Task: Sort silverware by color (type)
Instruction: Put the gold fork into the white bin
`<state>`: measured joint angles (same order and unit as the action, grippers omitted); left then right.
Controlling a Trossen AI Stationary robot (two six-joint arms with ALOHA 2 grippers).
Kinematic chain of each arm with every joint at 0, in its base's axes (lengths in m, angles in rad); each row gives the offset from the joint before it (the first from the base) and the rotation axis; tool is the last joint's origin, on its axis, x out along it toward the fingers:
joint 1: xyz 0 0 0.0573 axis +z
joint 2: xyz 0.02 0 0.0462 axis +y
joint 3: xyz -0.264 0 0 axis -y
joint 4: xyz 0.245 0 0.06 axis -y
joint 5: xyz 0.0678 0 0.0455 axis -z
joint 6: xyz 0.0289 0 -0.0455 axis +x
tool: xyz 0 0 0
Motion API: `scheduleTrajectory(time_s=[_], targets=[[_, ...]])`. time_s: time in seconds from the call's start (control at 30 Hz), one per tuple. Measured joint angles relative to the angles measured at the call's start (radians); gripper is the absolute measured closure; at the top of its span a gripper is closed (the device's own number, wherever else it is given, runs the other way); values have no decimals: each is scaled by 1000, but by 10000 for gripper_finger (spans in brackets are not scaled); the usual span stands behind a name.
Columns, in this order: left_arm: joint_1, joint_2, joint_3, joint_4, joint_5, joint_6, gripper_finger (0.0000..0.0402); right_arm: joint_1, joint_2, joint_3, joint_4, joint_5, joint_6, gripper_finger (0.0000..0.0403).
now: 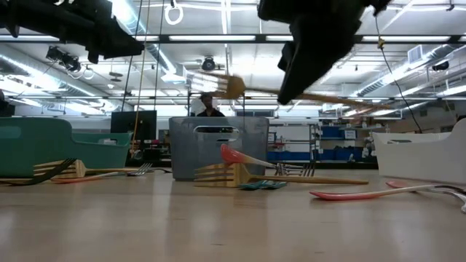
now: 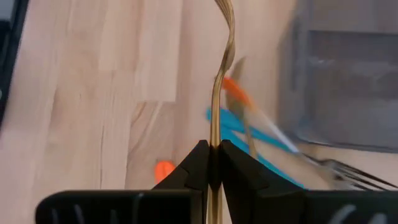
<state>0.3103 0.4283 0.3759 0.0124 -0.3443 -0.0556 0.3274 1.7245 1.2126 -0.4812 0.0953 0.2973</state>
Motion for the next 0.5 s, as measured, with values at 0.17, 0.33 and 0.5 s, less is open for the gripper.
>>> scheduleTrajectory(time_s=[0.17, 0.33, 0.5], targets=[[0, 4, 0, -5, 1, -2, 271, -10, -78, 1, -59, 66, 22, 360], [0, 5, 7, -23, 50, -21, 271, -22, -150, 1, -140, 112, 44, 360], [0, 28, 68, -122, 53, -44, 271, -45, -216, 1, -226, 154, 121, 360]])
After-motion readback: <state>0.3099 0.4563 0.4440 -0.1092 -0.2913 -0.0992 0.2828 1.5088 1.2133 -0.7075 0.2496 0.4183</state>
